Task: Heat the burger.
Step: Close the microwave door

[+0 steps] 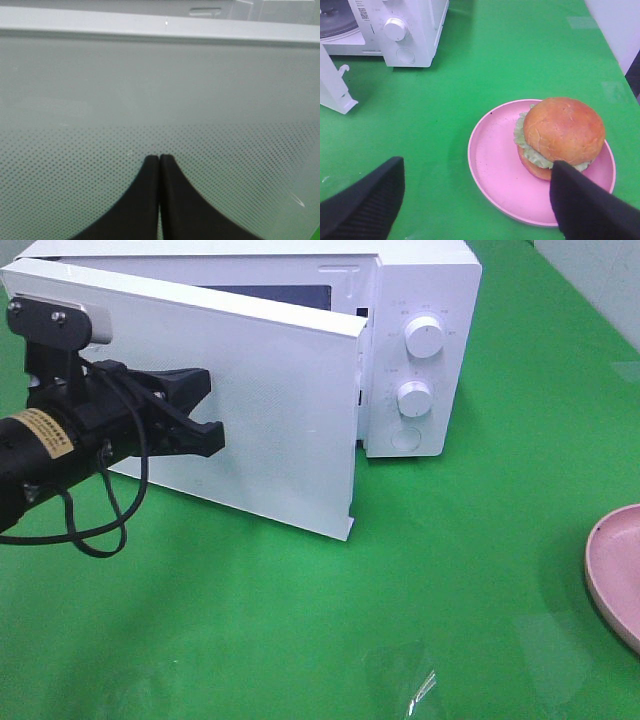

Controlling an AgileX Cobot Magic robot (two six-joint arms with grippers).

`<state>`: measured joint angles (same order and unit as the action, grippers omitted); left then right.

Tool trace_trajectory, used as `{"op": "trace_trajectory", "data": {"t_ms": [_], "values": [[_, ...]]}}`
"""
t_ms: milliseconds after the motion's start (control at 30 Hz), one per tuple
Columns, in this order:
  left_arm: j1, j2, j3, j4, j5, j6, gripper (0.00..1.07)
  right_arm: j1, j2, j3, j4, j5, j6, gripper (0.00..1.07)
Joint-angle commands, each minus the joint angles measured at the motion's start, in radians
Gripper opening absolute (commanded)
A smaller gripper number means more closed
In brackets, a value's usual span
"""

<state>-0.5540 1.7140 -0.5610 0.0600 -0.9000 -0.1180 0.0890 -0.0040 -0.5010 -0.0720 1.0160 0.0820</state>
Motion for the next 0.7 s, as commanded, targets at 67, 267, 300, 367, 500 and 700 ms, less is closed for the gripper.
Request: {"op": "trace_trajectory", "data": {"t_ms": [67, 267, 300, 367, 500, 700], "values": [[-0.031, 0.035, -0.068, -0.060, 0.047, 0.042, 0.00, -0.006, -0.027, 0.003, 0.006, -0.011, -0.005, 0.76], [-0.074, 0.082, -0.157, -0.181, 0.074, 0.107, 0.00, -0.006, -0.027, 0.003, 0.006, -0.011, -0.005, 0.76], [-0.085, 0.098, -0.185, -0.206, 0.092, 0.125, 0.00, -0.006, -0.027, 0.003, 0.006, -0.011, -0.005, 0.76], [-0.096, 0.113, -0.217, -0.228, 0.110, 0.137, 0.00, -0.006, -0.027, 0.003, 0.006, -0.011, -0.005, 0.76], [-0.117, 0.144, -0.275, -0.278, 0.122, 0.180, 0.00, -0.006, -0.027, 0.003, 0.006, -0.011, -0.005, 0.76], [-0.139, 0.192, -0.361, -0.332, 0.164, 0.218, 0.00, -0.006, -0.027, 0.003, 0.006, -0.011, -0.005, 0.76]]}}
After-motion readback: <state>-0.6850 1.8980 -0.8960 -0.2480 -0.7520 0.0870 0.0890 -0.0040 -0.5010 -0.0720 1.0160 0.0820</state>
